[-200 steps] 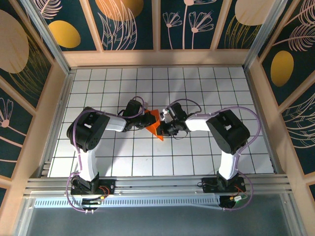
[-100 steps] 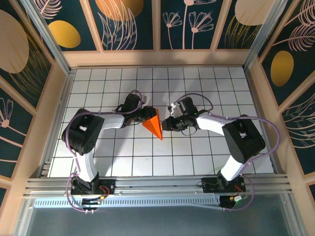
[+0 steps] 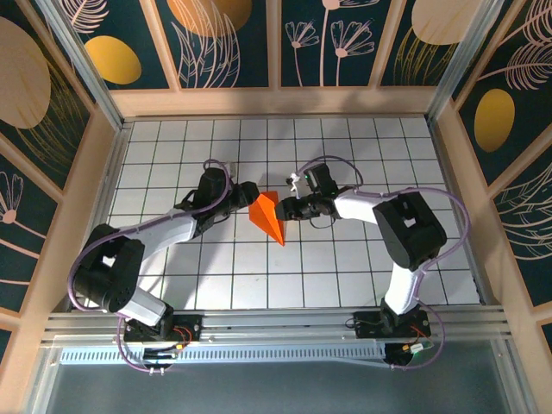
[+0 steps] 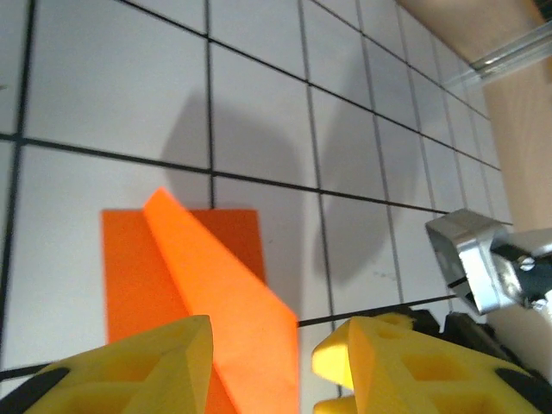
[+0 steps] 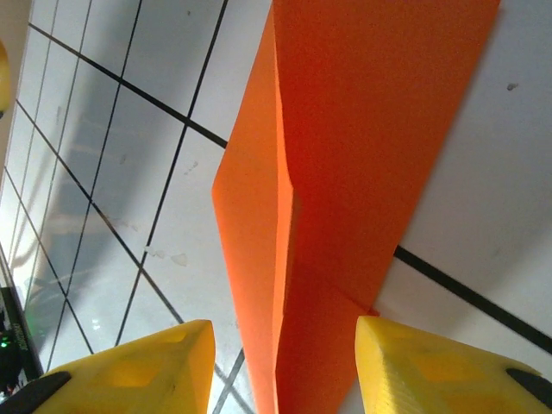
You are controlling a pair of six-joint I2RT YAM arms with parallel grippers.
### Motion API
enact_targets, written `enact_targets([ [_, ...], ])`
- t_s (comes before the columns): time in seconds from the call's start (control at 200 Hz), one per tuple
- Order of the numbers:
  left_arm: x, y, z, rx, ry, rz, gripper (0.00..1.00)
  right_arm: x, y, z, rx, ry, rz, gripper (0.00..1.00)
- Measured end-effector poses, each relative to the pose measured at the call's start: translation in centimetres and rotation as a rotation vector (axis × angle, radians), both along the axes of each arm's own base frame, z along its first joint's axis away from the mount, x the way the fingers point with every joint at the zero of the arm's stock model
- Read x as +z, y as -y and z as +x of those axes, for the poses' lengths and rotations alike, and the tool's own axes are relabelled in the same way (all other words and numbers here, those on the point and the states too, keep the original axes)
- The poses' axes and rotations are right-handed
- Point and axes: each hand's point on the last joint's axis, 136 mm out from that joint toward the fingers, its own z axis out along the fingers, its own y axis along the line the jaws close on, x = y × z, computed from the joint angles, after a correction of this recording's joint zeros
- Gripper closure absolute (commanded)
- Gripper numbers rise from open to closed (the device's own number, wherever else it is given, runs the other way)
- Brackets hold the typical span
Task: Fold a paper plane with a square sheet of paper (fold left side to right side)
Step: Turn over the paper at the center of the table.
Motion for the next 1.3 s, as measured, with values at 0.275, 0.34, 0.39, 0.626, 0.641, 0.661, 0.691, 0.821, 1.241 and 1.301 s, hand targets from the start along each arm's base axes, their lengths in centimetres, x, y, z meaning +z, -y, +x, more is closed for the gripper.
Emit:
enact_targets([
  [0.275, -0.4, -2.1, -0.8, 0.046, -0.007, 0.022, 0.46, -1.0, -1.9, -0.1, 0.061, 0.005, 0.022, 0.90],
  [0.34, 0.0, -2.7, -0.8, 0.060, 0.001, 0.007, 0.44, -0.9, -2.0, -0.1, 0.066, 0.011, 0.022, 1.00],
  [0.39, 0.4, -3.3, -0.7, 0.072, 0.010, -0.009, 0.42, -0.9, -1.9, 0.0, 0.062, 0.011, 0.022, 1.00],
  [0.626, 4.4, -4.7, -1.7, 0.049, 0.148, -0.110, 0.22, 3.2, -0.4, 1.4, 0.032, 0.078, 0.090, 1.00],
  [0.641, 4.9, -4.6, -1.9, 0.036, 0.168, -0.115, 0.22, 3.9, -0.1, 1.5, 0.029, 0.089, 0.103, 1.00],
  [0.661, 5.5, -4.5, -2.0, 0.029, 0.185, -0.129, 0.20, 4.8, 0.2, 1.7, 0.026, 0.105, 0.121, 1.00],
  [0.691, 6.6, -4.2, -2.3, 0.009, 0.223, -0.149, 0.18, 6.2, 0.7, 2.0, 0.019, 0.130, 0.148, 1.00],
  [0.821, 11.7, -3.1, -3.5, -0.088, 0.386, -0.247, 0.18, 12.8, 2.5, 2.6, 0.023, 0.259, 0.294, 1.00],
  [1.241, 17.6, 1.6, -5.6, -0.410, 0.517, -0.472, 0.28, 21.8, 1.2, -2.2, 0.257, 0.305, 0.612, 1.00],
  [1.301, 18.0, 2.1, -5.7, -0.435, 0.521, -0.482, 0.29, 22.1, 0.8, -2.7, 0.278, 0.297, 0.625, 1.00],
])
